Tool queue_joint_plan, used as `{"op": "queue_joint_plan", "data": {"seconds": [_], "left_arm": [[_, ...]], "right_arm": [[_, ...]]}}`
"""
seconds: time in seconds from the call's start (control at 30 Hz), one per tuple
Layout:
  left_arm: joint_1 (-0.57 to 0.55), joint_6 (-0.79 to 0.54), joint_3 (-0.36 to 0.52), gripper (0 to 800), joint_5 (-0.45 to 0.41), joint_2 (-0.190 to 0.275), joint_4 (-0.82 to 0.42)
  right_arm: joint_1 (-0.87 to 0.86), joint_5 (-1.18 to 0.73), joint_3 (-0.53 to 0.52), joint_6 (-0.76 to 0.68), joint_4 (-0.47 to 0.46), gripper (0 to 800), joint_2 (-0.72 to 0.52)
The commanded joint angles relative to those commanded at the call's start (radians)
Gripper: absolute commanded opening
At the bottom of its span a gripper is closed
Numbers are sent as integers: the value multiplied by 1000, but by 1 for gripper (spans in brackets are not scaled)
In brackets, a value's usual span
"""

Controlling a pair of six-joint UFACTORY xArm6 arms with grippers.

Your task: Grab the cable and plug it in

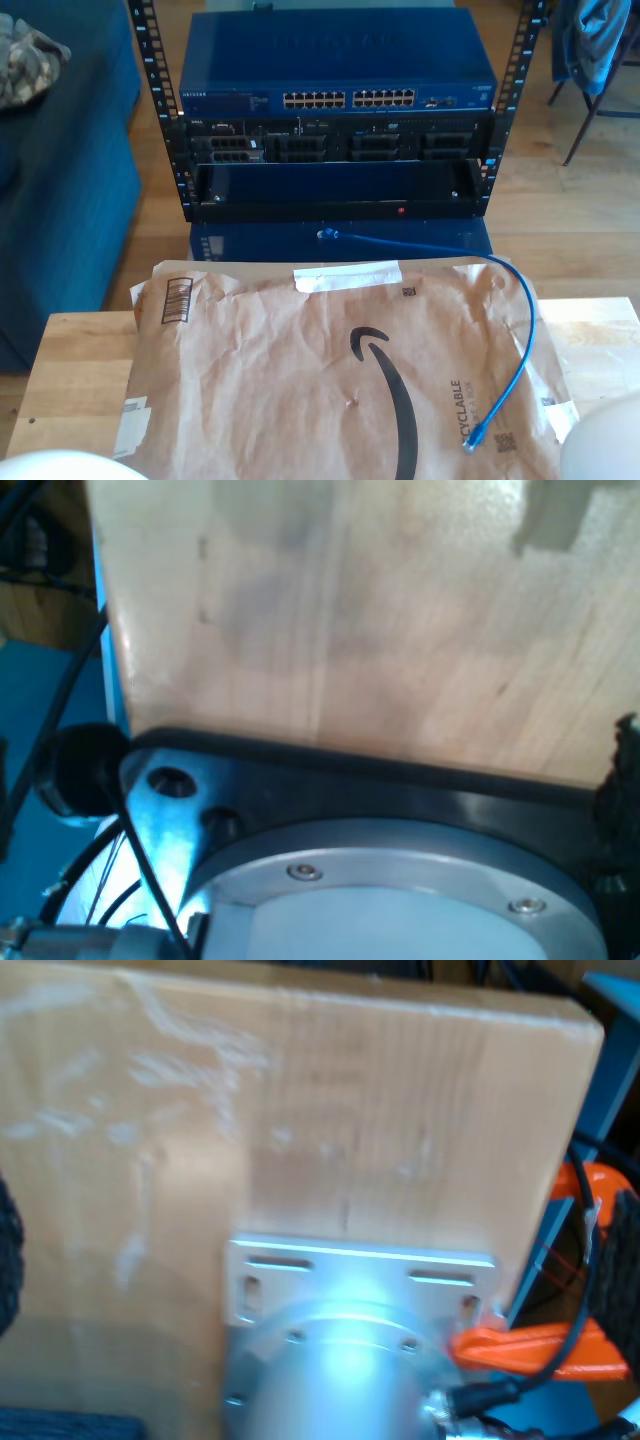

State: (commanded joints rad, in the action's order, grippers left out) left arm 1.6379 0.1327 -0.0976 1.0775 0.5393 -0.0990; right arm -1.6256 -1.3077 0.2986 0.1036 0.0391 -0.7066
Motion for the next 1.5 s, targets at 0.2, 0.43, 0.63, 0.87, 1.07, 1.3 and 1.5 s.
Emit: {"op": "queue_joint_plan", "data": {"seconds": [0.2, 0.43, 0.63, 0.87, 1.07, 1.3, 1.5], "left_arm": [[0, 0, 0, 800, 0, 0, 0], [2, -28, 0, 800, -5, 0, 2], [66, -120, 0, 800, -12, -18, 37], [66, -121, -3, 800, -9, -25, 71], [66, -121, -3, 800, -9, -25, 71], [66, -121, -3, 800, -9, -25, 71], [66, -121, -3, 800, -9, -25, 71]], "right_arm": [[-5, 161, -180, -3, 6, 787, -2], [-2, 298, -259, -6, 8, 787, 3], [15, 402, -308, -5, 11, 789, -2], [17, 402, -308, -5, 11, 793, -2], [17, 402, -308, -5, 11, 793, -2], [17, 404, -308, -5, 11, 793, -2], [17, 404, -308, -5, 11, 793, -2]]}}
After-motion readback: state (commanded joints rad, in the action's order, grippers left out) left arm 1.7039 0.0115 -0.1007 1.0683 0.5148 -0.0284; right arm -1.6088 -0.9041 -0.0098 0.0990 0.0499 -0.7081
